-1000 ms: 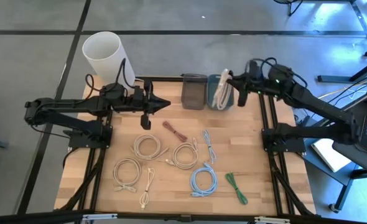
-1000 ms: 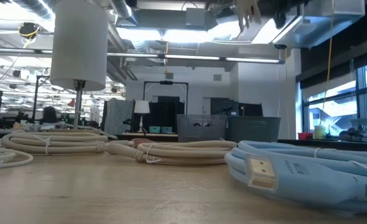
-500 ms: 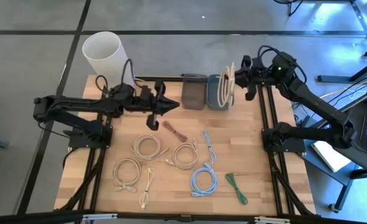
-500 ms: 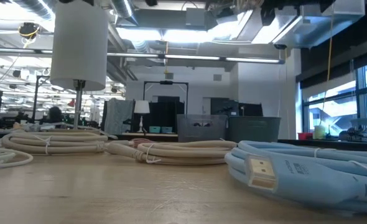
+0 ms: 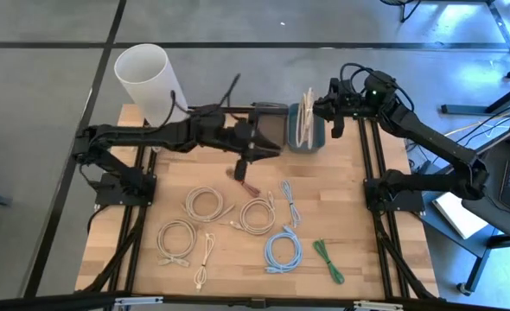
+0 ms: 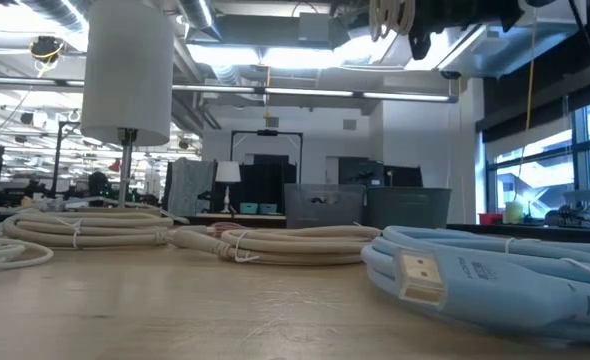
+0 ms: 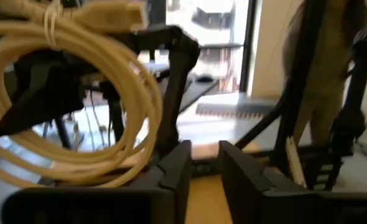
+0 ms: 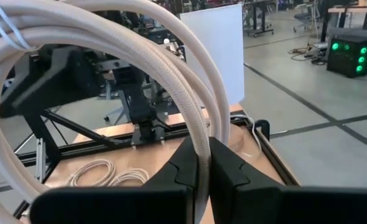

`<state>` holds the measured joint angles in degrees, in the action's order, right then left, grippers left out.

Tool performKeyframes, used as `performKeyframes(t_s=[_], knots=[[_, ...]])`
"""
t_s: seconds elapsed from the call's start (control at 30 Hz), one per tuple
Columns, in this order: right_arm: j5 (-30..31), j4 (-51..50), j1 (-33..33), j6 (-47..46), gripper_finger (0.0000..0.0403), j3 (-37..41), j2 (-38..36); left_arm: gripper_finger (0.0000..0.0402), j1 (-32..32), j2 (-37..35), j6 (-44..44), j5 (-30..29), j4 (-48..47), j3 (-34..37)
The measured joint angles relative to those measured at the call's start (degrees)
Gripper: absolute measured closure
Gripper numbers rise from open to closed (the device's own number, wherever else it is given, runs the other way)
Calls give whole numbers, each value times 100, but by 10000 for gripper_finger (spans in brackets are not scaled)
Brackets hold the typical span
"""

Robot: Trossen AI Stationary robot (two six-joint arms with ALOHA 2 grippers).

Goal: Pick & Place USB Port
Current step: Put the light brown HDMI cable into the blue bin

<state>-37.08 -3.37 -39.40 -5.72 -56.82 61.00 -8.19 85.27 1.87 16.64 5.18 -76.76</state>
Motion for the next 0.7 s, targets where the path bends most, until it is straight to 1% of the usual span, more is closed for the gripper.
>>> performKeyframes(t_s=[0.07, 0.17, 0.23, 0.37, 0.5, 0.7], knots=[[-21, 59, 0, -1, 387, 0, 1, 292, -57, 133, 41, -3, -112, -174], [-125, 248, 0, -35, 387, 1, 1, 259, -157, 278, 38, -32, 62, -196], [-202, 434, 0, -133, 387, -1, 1, 239, -240, 419, -121, -38, 184, -197], [-212, 575, 0, -155, 387, -2, 1, 208, -350, 776, -490, 247, 956, -196], [-212, 548, 0, -150, 387, -2, 1, 190, -384, 950, -620, 302, 1577, -196], [-207, 681, 0, -111, 387, -3, 7, 185, -392, 1088, -823, 415, 1831, -196]])
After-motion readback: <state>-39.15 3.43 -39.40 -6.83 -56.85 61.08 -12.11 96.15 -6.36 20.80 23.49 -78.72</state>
